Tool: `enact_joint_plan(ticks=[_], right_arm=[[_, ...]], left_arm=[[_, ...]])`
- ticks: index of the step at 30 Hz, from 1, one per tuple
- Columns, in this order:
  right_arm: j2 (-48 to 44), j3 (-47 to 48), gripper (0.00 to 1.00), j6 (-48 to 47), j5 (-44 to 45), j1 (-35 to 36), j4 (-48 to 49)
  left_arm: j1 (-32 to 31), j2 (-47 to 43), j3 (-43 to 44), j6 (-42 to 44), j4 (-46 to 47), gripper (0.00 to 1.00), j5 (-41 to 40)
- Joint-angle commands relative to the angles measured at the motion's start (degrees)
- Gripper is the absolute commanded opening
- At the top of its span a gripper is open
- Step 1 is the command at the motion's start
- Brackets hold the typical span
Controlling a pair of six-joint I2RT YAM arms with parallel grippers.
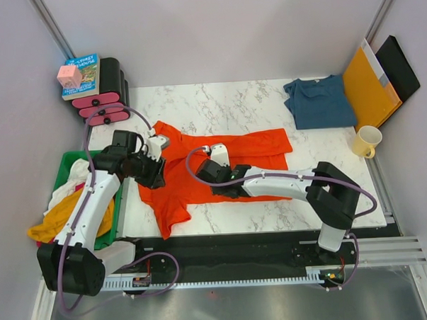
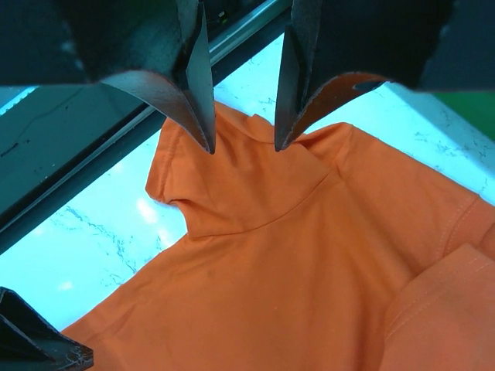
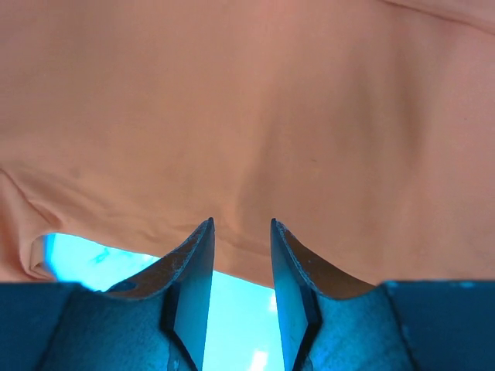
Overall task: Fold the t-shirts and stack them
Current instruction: Fold the tshirt
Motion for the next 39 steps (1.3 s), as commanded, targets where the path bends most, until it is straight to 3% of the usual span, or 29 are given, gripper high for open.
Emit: enact_joint_plan(ticks=[1,4,8,14,22,35,39], right_arm=[[1.4,0.8,0.42,-0.5,5.0,-1.3,0.2],[0.2,1.4,0.42,-2.5,4.2,-7.4,0.1],[0.0,6.5,0.37,-5.3,2.0,-21.2,0.1],[9.1,19.0,0.25,-11.2,0.1,-29.8,-3.5],[17.8,24.5,0.24,-12.2,-2.5,-32.1,-4.4],[27.4,30.4,0.26,-8.3,-7.8,-36.5,-5.0],[31.5,37.5,0.27,-8.1,-8.7,-37.9,-8.9]], left_arm=[[0.3,0.4,1.3,0.0,1.6,0.43,-3.0],[0.3,2.2,1.8,-2.8,6.7,0.42,-4.8],[0.3,12.1,7.2,-7.1,12.1,0.42,-6.8],[0.3,28.5,20.6,-10.0,14.5,0.36,-9.6],[0.3,44.3,29.9,-10.8,15.2,0.33,-11.0],[0.4,58.0,39.9,-9.7,13.6,0.32,-16.1],[1.0,63.3,46.3,-10.1,8.9,0.32,-16.7]])
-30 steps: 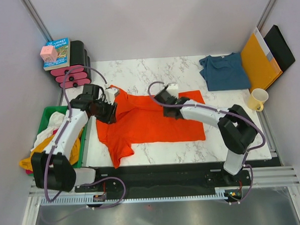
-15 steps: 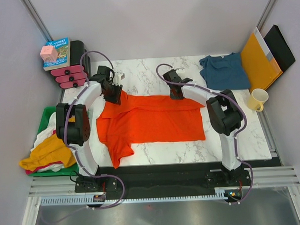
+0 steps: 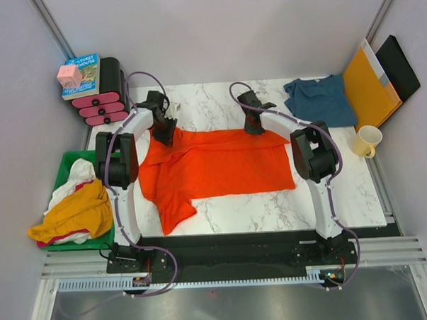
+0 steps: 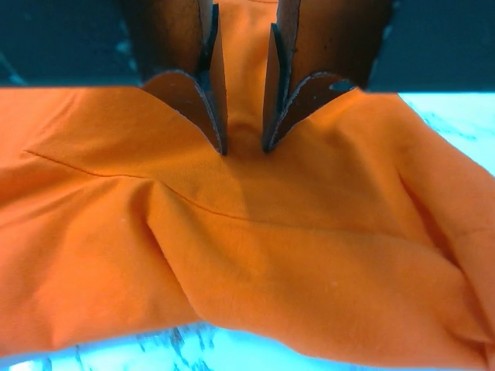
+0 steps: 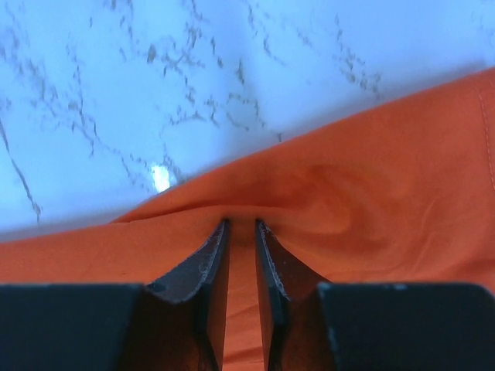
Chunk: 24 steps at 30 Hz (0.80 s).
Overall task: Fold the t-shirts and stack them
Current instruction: Fold the tshirt
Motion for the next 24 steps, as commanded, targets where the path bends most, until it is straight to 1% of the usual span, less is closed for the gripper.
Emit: enact_joint_plan(ticks=[1,2,7,9,10,13,16,19,20,21,22,23,24], right_arm=[[5.6,7.4,0.26,1.4,-1.8,-2.1,-5.0],[7.3,8.7,0.26,1.3,-2.2,-2.3,-6.7],[11.4,15.2,0.27,1.0,-3.6,-4.6,-8.4],[13.2,19.6,0.27,1.0,-4.5,-5.8,-10.1],[15.1,21.1,0.27,1.0,-4.7,-6.2,-10.7],[18.0,25.8,0.28,1.6,-6.0,-7.5,-12.4],[19.7,28.5,0.28,1.5,-6.8,-8.4,-12.4],[19.9,31.1,0.29,-0.5,-7.5,-8.5,-11.1],[19.3,30.8,0.3,-1.2,-7.5,-8.5,-10.4],[18.1,29.8,0.36,-1.3,-8.0,-8.3,-9.3],[14.1,28.0,0.39,-1.3,-8.6,-7.9,-5.1],[11.3,23.0,0.42,-1.3,-7.8,-7.7,-2.8],[8.4,20.7,0.49,-1.2,-6.9,-6.4,-0.6]], left_arm=[[1.2,5.6,8.2,-1.0,-4.6,0.31,-2.0],[1.4,6.6,10.9,-1.2,-5.4,0.31,-2.2],[2.6,13.2,19.5,-1.1,-9.5,0.31,-2.9],[2.7,15.4,25.7,-0.7,-10.8,0.31,-3.3],[2.7,18.1,30.6,-0.5,-12.5,0.31,-3.5],[2.7,22.7,39.3,-0.2,-14.9,0.32,-3.9],[2.7,24.9,42.9,0.4,-15.0,0.33,-4.7],[2.9,24.0,42.8,0.0,-14.2,0.33,-4.0],[3.1,21.5,42.2,-0.7,-13.3,0.37,-1.9],[3.7,19.0,40.8,-3.0,-11.9,0.39,-0.4],[4.1,16.0,35.4,-4.2,-9.9,0.42,1.6],[4.5,8.5,31.8,-5.4,-7.5,0.48,4.4],[4.6,4.7,28.2,-6.7,-2.3,0.51,5.0]])
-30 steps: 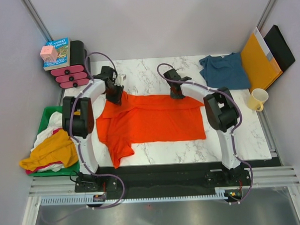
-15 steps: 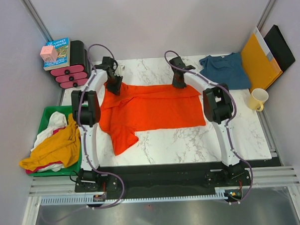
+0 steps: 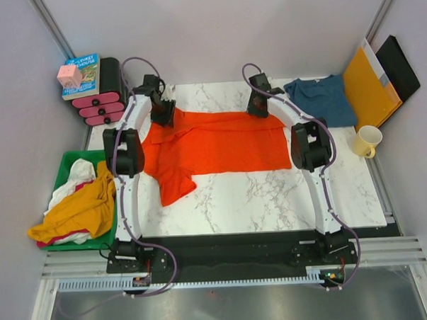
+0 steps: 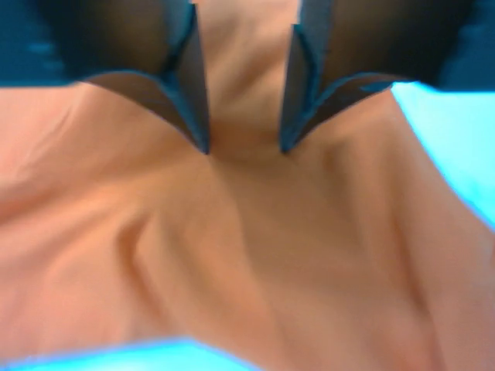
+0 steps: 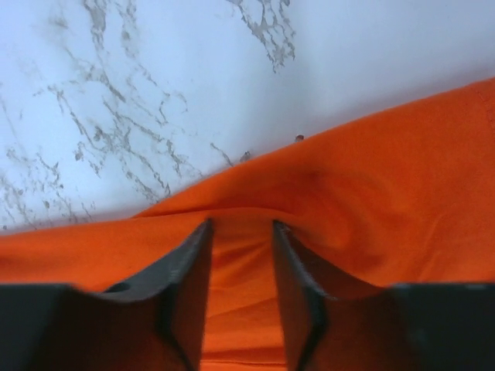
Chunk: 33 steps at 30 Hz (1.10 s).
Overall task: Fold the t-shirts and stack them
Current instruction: Fold the tshirt
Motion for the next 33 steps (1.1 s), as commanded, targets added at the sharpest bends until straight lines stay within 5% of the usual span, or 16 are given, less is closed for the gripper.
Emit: enact_joint_plan(ticks=[1,2,4,11,20,33], right_arm=[[-13.3,-9.7,0.52,-1.5,2.2,1.7,7.2],[-15.4,-11.7,0.57,-1.3,2.9,2.4,8.2],[-20.8,-13.6,0.64,-1.8,3.5,4.3,8.0],[-37.5,-37.1,0.63,-1.9,11.3,12.2,8.6],[-50.2,-57.1,0.61,7.0,15.9,21.1,10.5],[-51.9,-60.2,0.61,14.0,22.8,33.5,5.5]], left_arm=[[2.3,-20.4,-15.9,-5.4,10.1,0.53,5.7],[2.2,-24.6,-19.0,-5.4,11.7,0.69,6.2],[2.3,-34.9,-27.7,-5.4,14.4,0.77,6.5],[2.2,-56.6,-53.8,2.8,10.5,0.7,11.0],[3.6,-62.9,-64.3,0.8,-4.4,0.61,16.5],[3.6,-59.4,-72.6,-5.8,-2.5,0.58,15.9]])
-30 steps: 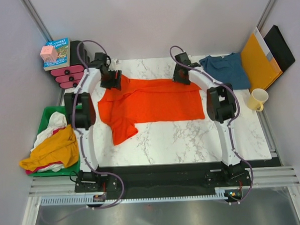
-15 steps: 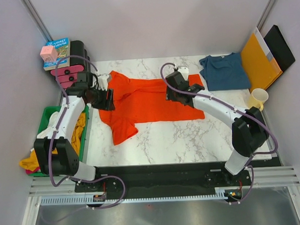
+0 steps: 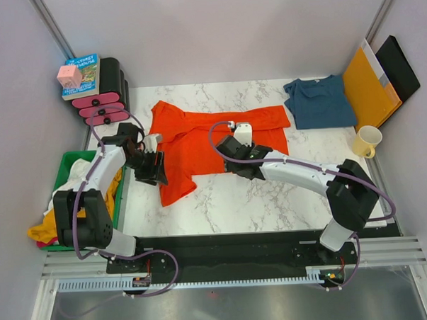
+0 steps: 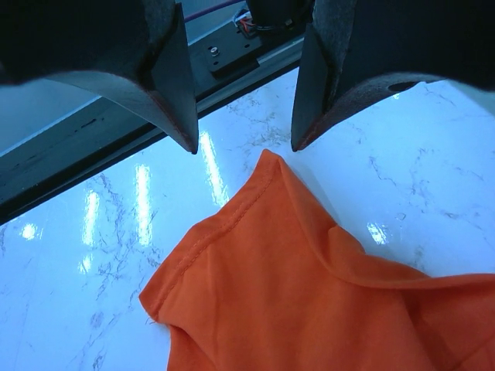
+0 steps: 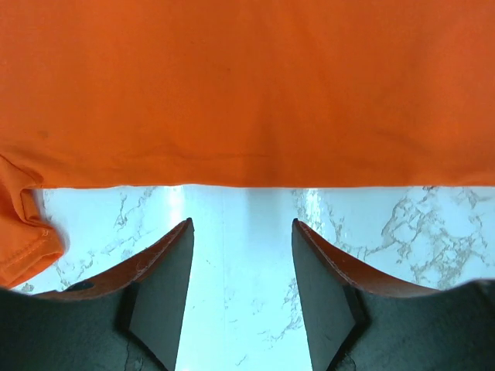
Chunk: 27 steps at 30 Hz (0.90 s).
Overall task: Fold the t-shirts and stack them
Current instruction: Fold the tshirt
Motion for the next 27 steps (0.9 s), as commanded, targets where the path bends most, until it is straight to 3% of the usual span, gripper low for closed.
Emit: enact_joint_plan(ticks=[1,8,16,20,25,27], right_arm=[[-2.9,-1.3,0.61,4.0,4.3,1.1,-2.4],[-5.6,-5.0,0.6,4.8,6.4,1.9,-3.0],[-6.0,-9.9,0.61,5.5,7.7,2.3,-2.4],[-5.2,-11.5,0.6,5.8,7.7,3.1,-1.4],[-4.8,-10.9,0.6,5.6,7.5,3.4,-1.4],[-4.8,-10.4,0.6,4.9,7.8,3.4,-1.4]], left_arm=[[0.1,1.9,-0.1,-3.3,0.1,0.58,0.3],[1.9,-1.1,0.8,-1.7,3.9,0.5,-4.3],[4.3,-13.7,-8.6,0.6,17.9,0.55,2.8],[6.1,-17.8,-14.0,-6.5,29.1,0.59,5.5],[5.6,-14.1,-15.2,-21.1,31.1,0.6,15.5],[4.8,-13.7,-15.8,-22.9,31.1,0.6,17.1]])
